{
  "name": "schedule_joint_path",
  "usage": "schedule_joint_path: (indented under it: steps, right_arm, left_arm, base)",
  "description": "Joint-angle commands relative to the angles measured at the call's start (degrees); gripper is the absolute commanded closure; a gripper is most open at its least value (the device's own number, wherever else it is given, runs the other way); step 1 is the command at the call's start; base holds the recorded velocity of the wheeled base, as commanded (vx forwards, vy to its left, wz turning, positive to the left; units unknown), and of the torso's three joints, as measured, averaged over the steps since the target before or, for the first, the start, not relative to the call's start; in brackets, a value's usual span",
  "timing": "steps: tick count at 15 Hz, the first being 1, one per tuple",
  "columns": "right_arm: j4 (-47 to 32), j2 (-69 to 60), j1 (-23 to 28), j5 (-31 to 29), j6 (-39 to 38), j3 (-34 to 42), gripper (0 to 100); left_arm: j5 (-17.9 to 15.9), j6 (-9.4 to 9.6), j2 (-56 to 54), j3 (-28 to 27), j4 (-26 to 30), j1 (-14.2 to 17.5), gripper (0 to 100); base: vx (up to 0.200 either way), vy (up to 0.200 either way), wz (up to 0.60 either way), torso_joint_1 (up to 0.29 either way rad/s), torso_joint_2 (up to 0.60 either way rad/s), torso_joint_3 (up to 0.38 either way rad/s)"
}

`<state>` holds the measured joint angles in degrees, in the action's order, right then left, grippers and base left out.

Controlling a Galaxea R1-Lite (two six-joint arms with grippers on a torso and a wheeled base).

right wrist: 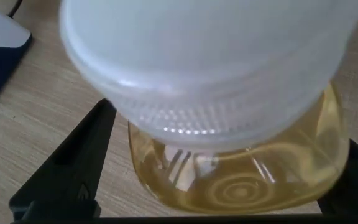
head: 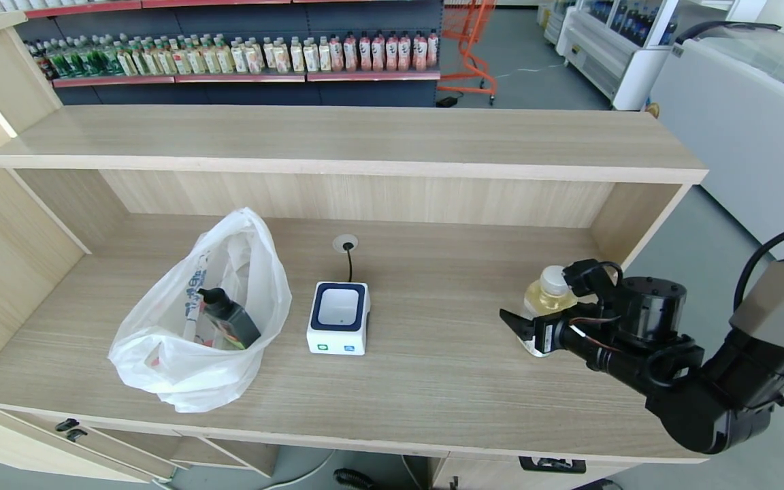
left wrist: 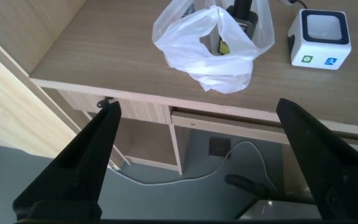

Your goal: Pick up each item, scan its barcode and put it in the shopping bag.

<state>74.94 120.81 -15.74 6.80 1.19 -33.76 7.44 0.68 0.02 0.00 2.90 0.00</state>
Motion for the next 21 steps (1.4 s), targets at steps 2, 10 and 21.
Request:
schedule_joint_path:
  steps: [2,10,21]
  right_arm:
    - [0.83,0.39,-0.17,0.32,0.39,-0.26,100]
    - [2.32,-0.13,-0.43,1.72,4.87,3.61,100]
    - [5.57,-0.13,-0.87,1.72,4.69,10.64,100]
  left_arm:
    - [0.03,0.02,-0.02,0.00,0.00,0.00,0]
    - [0.03,0.02,0.06,0.00,0.00,0.00,0]
    - [0.03,0.02,-0.02,0.00,0.00,0.00,0]
  base:
    - [0.000,0.000,0.00,0.000,0.00,0.000]
    - [0.000,0.000,0.00,0.000,0.00,0.000]
    - [0.000,0.000,0.00,0.000,0.00,0.000]
